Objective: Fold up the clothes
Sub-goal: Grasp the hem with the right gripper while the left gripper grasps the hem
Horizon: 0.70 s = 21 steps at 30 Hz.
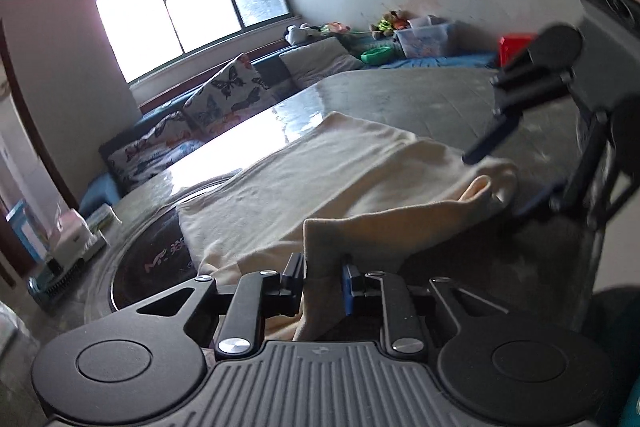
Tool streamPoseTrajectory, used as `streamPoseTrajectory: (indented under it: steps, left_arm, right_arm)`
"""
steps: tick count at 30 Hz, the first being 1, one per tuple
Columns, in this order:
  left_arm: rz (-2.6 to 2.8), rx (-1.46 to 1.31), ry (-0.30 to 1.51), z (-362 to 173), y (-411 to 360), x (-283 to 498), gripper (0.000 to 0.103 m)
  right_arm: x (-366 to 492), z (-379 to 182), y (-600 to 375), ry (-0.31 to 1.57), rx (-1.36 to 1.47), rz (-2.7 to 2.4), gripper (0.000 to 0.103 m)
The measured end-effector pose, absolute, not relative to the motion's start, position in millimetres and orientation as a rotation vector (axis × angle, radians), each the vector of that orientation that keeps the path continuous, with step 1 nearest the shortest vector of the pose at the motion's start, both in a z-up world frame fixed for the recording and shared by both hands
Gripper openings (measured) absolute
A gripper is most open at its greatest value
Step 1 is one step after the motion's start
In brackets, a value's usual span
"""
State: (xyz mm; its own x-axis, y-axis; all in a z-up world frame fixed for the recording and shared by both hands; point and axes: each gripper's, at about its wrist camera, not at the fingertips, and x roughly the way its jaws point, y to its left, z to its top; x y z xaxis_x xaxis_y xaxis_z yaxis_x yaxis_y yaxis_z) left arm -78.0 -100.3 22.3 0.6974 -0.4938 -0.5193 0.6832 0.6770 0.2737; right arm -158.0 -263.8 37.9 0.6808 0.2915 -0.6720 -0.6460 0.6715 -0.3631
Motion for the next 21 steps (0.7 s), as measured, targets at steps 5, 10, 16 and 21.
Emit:
streamPoseTrajectory:
  steps: [5, 10, 16, 21]
  left_arm:
    - [-0.677, 0.454, 0.467, 21, -101, -66, 0.024]
    - [-0.665, 0.507, 0.451, 21, -90, -81, 0.042]
    - [-0.651, 0.621, 0.436, 7, -84, -98, 0.043]
    - [-0.629, 0.677, 0.417, -2, -82, -100, 0.029]
  right_arm:
    - [-130, 37, -264, 0.644, -0.509, 0.551, 0.03]
    - [-106, 45, -278, 0.701, -0.335, 0.546, 0.014]
    - [-99, 52, -289, 0.715, -0.239, 0.542, 0.01]
    - [-103, 53, -288, 0.702, -0.238, 0.527, 0.008]
